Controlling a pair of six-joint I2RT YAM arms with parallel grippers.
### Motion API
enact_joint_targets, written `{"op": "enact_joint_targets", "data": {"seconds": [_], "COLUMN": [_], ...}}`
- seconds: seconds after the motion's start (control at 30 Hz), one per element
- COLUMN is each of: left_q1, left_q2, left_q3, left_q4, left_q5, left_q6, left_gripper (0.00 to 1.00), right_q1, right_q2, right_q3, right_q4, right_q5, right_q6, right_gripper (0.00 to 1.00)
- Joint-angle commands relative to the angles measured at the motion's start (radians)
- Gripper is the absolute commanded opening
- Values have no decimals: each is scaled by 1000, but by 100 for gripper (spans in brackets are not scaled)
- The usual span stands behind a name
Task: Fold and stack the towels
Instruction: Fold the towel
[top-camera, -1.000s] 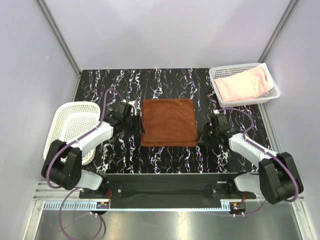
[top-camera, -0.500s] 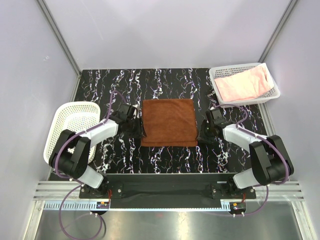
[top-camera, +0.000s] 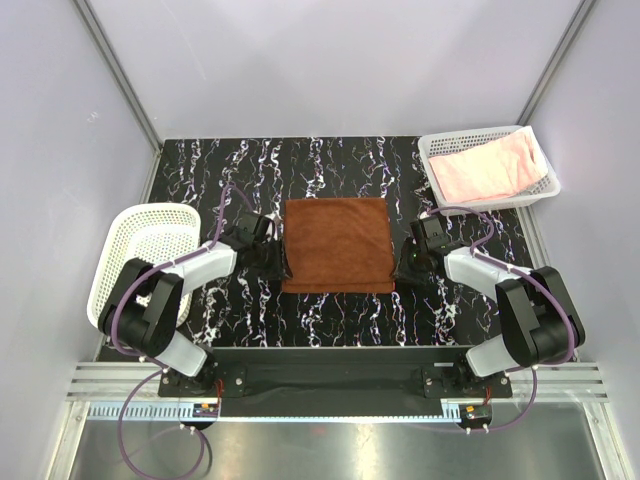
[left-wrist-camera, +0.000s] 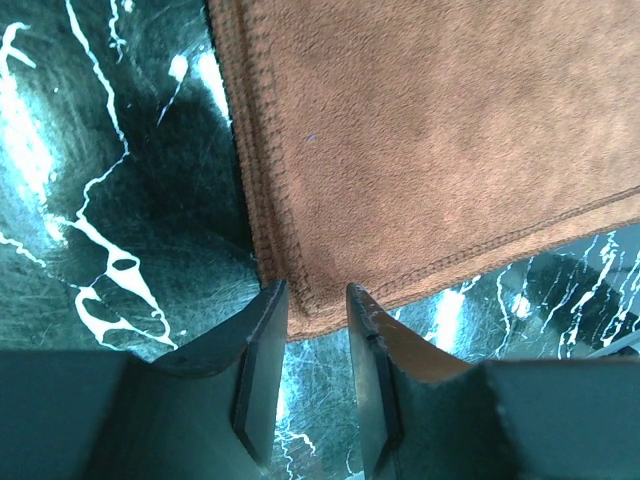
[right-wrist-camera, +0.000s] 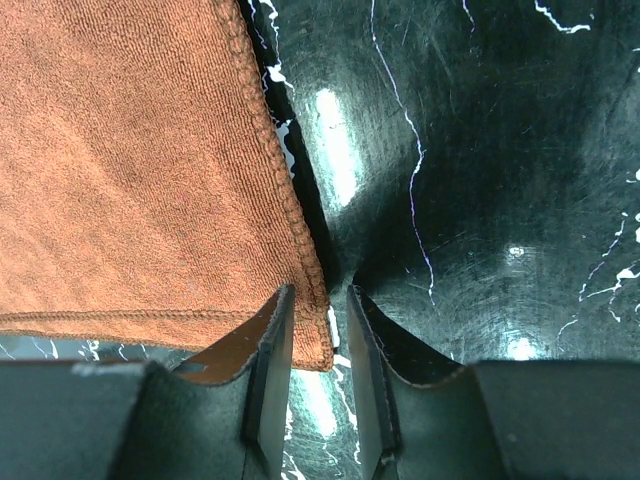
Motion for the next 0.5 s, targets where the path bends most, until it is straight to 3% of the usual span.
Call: {"op": "enact_joint_targets", "data": {"seconds": [0.0,0.47], "left_q1": [-6,-4], "left_q2": [6,3], "left_q3": [-6,-12], "left_q4": [54,47], "left_q5": [25,25], "left_q6": [-6,-6], "left_gripper": [34,22], "right_q1": [2,4], "right_q2": [8,28], "right_q3": [13,1], "right_q4": [13,55], "right_q5": [40,23], "right_q6": [-6,-7], "right_gripper": [34,28]}}
